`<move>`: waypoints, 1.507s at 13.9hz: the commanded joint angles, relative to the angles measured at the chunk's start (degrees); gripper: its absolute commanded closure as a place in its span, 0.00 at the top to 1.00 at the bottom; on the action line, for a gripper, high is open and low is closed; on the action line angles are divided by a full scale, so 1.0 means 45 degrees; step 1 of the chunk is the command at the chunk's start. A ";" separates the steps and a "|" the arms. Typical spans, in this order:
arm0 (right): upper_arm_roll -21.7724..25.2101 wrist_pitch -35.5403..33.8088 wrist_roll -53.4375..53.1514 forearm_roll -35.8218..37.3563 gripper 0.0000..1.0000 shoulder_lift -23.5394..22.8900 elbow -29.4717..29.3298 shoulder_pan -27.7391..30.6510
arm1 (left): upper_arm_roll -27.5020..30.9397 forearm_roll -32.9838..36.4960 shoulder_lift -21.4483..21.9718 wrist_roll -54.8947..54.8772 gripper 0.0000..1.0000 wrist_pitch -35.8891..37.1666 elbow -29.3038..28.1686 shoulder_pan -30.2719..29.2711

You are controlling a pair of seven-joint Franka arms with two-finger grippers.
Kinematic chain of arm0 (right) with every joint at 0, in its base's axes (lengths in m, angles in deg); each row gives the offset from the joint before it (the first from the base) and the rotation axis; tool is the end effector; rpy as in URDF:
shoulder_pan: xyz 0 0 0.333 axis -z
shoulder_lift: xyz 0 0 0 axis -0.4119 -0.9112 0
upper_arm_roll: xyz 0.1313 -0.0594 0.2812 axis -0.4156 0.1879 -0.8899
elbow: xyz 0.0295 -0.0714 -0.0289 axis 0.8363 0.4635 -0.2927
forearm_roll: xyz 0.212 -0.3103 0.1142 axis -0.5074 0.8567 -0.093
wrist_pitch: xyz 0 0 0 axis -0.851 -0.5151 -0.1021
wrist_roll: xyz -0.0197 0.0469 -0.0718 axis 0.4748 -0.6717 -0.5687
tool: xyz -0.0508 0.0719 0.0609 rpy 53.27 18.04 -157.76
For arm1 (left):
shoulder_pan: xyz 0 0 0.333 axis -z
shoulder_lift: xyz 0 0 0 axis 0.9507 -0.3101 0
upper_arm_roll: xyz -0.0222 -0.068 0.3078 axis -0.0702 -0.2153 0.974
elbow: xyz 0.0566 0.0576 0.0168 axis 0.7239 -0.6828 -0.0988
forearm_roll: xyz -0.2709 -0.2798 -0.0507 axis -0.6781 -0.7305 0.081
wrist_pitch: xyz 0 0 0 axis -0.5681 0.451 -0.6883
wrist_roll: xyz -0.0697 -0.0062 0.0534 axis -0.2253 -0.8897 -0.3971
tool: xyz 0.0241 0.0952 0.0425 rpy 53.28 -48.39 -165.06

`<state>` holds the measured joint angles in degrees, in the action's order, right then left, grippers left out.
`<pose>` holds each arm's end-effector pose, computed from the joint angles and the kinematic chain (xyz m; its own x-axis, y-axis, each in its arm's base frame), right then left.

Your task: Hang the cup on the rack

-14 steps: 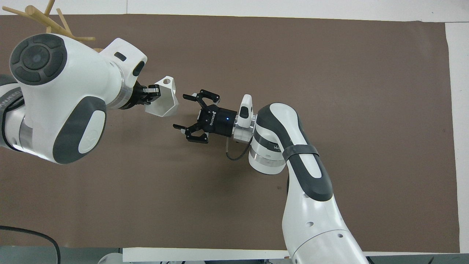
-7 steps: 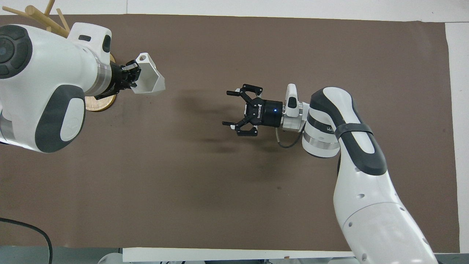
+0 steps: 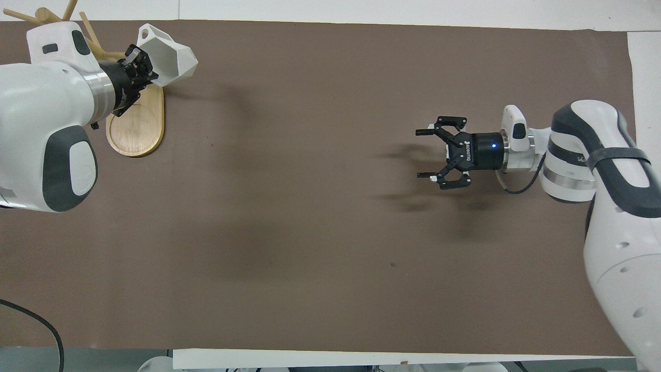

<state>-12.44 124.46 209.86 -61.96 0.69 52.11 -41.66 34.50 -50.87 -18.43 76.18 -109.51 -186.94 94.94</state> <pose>0.5694 0.0280 0.2665 0.1009 0.1852 0.9775 0.9949 -0.0172 -0.0994 0.5980 -0.1549 0.4802 0.5911 0.7756 0.2214 0.6408 -0.6183 0.4551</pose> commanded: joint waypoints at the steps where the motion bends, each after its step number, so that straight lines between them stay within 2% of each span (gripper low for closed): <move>1: -0.0191 -0.0999 -0.1191 0.2401 0.99 0.0194 -0.1055 0.1698 | -0.0066 -0.0076 -0.0216 0.0288 0.00 -0.1021 -0.0340 -0.0229; 5: -0.0152 -0.2058 -0.2073 0.5218 0.99 0.0485 -0.2016 0.3284 | -0.0066 -0.0076 -0.0668 0.0287 0.00 -0.1493 -0.0281 -0.0386; 7: -0.0112 -0.2058 -0.2754 0.6817 0.99 0.1147 -0.2424 0.3675 | -0.0085 -0.0076 -0.0668 0.0171 0.00 -0.1454 -0.0262 -0.0638; 9: -0.0112 -0.2058 -0.4332 0.8478 0.99 0.2258 -0.2913 0.3950 | -0.0085 -0.0076 -0.0649 0.0073 0.00 -0.1396 -0.0320 -0.0777; 13: -0.0287 -0.1941 -0.8469 1.1038 0.99 0.4291 -0.3382 0.3756 | -0.0066 -0.0076 -0.0571 -0.0005 0.00 -0.1298 -0.0533 -0.0894; 16: -0.0678 -0.1902 -1.1946 1.3029 0.99 0.5599 -0.3910 0.2802 | -0.0066 -0.0076 -0.0376 -0.0318 0.00 -0.1298 -0.0983 -0.0875; 19: -0.2001 -0.1046 -1.4625 1.5061 0.99 0.6520 -0.4048 0.2505 | -0.0066 -0.0076 -0.0375 -0.0318 0.00 -0.1298 -0.1004 -0.0757; 21: -0.2881 -0.0770 -1.6653 1.5768 0.99 0.6561 -0.4067 0.2622 | -0.0066 -0.0076 -0.0375 -0.0357 0.00 -0.1298 -0.1004 -0.0854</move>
<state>-22.20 119.57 141.59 5.84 30.28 33.69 -30.79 34.38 -50.86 -21.85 76.05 -114.87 -189.69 91.82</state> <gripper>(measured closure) 0.004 0.952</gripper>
